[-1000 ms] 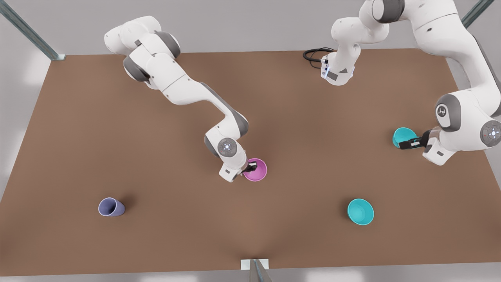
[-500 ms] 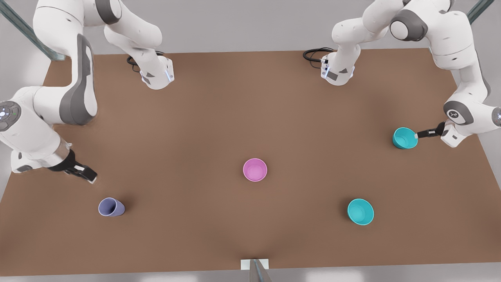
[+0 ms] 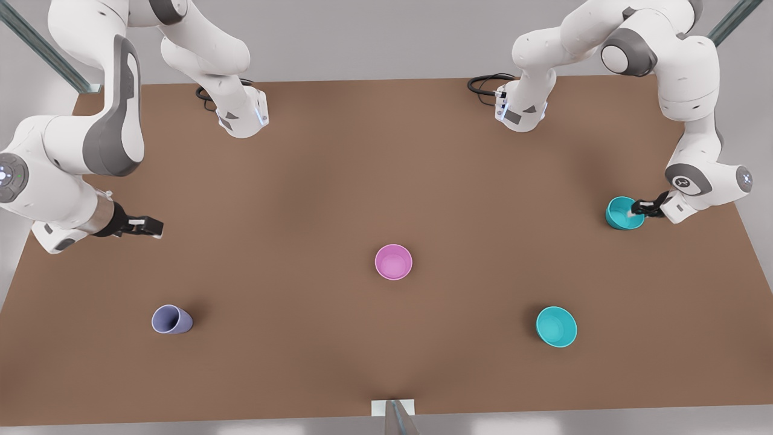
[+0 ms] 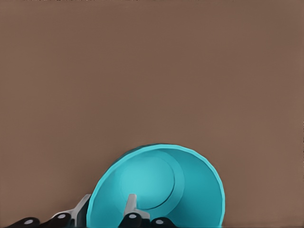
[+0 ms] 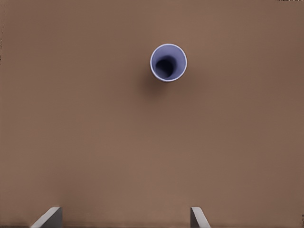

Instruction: Stack the blue bowl on the pink bowl

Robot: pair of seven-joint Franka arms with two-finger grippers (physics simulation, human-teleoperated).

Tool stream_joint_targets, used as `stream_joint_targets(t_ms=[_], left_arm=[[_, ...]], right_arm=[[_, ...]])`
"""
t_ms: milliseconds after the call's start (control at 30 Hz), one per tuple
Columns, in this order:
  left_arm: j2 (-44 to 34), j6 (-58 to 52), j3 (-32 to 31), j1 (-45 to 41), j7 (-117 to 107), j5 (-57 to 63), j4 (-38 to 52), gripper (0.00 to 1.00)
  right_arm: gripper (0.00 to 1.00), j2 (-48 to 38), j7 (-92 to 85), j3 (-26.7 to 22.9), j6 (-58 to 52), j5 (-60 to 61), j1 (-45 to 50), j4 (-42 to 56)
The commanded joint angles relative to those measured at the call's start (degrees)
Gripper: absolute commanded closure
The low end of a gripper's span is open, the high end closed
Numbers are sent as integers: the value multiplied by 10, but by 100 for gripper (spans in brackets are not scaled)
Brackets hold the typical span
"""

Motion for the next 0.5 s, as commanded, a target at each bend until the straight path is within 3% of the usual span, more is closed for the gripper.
stream_joint_targets(t_ms=[0, 100, 167, 267, 333, 400, 433, 467], left_arm=[[-1, 0, 0, -2, 178, -6, 1, 79], [-4, -1, 0, -7, 151, -5, 2, 79], [-50, -54, 1, -46, 43, 7, 8, 79], [-137, -149, 3, -187, -230, 107, 39, 79], [-138, -199, -4, -293, -395, 124, 71, 79], [-116, -200, -92, -338, -607, 124, 110, 79], [-90, -216, -143, -345, -718, 123, 157, 79], [-37, -290, -179, -363, -828, 123, 259, 79]], right_arm=[[0, -1, -142, 0, -4, 2, 0, 0], [0, -2, -142, 0, -3, 2, 0, -5], [0, -1, -142, 0, -3, 3, -1, -7], [0, -1, -142, 0, -1, 3, -2, -9], [0, -1, -142, 0, 1, 3, -4, -9], [0, -1, -142, 0, 1, 3, -4, -10], [0, -1, -142, 0, 1, 3, -4, -10], [0, -1, -142, 0, 1, 5, -5, -10]])
